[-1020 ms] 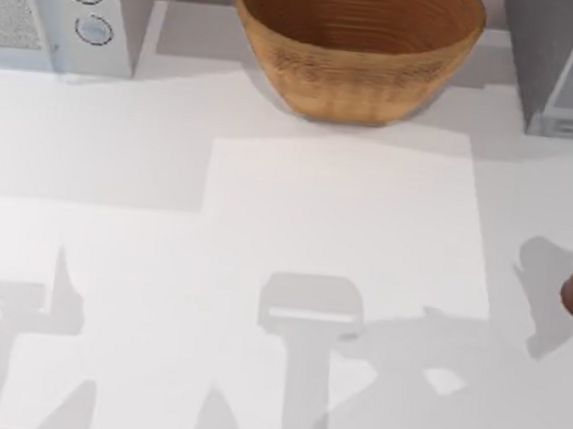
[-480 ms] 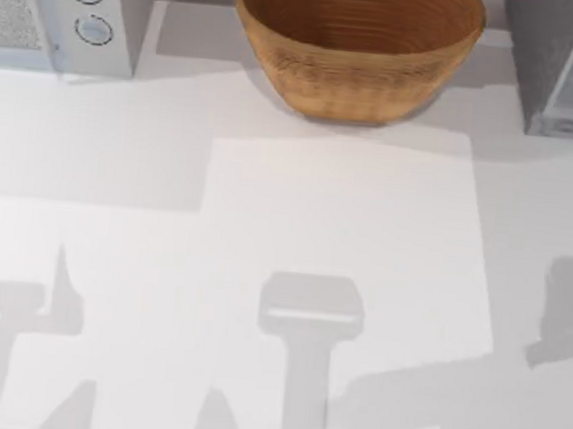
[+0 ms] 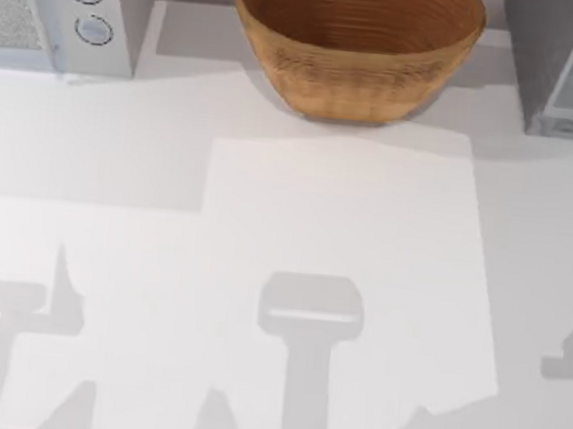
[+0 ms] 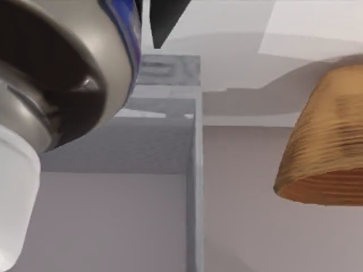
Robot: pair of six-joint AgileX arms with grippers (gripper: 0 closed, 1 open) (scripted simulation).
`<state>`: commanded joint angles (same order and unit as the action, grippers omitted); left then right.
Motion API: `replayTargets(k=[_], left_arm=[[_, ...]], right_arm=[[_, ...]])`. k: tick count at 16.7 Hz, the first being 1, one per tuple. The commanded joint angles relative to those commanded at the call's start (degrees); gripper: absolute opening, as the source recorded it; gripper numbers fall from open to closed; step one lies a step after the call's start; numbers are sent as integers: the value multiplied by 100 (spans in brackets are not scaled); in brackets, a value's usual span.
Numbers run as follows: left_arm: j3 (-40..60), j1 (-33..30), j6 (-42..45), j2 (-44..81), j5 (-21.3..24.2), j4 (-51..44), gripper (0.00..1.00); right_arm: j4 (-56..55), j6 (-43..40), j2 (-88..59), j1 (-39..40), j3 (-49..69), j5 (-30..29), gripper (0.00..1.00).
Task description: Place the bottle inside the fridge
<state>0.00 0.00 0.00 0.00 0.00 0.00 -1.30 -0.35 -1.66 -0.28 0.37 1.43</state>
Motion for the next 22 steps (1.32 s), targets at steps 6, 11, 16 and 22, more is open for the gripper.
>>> replayTargets(k=[6,11,16,22], left_arm=[[0,0,0,0,0,0,100],[0,0,0,0,0,0,100],[0,0,0,0,0,0,100],[0,0,0,0,0,0,100]], right_arm=[[120,38,140,14,-26,-129,1],[-346,58,-458,-80,381,-10,1],[-1665,99,-2575,-419,1528,276,1],[-3646,130,-6653,-939,3250,700,1]])
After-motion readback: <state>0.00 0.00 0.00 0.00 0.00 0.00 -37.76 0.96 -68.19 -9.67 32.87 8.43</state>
